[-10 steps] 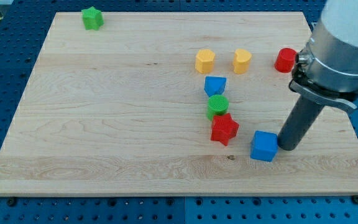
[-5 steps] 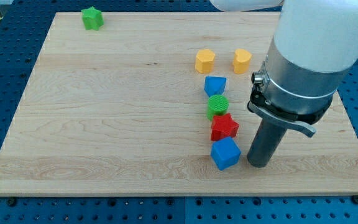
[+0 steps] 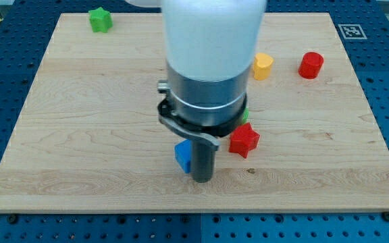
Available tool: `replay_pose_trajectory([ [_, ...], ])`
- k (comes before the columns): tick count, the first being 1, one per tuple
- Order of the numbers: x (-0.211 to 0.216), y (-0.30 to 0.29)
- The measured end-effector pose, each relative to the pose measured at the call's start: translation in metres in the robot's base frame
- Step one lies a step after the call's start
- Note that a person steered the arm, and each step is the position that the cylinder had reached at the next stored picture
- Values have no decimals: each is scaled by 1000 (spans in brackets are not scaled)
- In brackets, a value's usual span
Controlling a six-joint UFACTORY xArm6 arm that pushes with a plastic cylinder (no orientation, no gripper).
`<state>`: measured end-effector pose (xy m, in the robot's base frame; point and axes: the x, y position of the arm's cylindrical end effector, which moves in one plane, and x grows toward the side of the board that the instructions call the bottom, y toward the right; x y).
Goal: Push the blue cube into the blue triangle
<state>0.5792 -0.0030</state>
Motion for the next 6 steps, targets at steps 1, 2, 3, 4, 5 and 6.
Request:
replay_pose_trajectory([
  [1, 0, -17],
  [2, 0, -45],
  [3, -13, -47],
  [4, -32, -22],
  [5, -47, -19],
  [6, -47, -18],
])
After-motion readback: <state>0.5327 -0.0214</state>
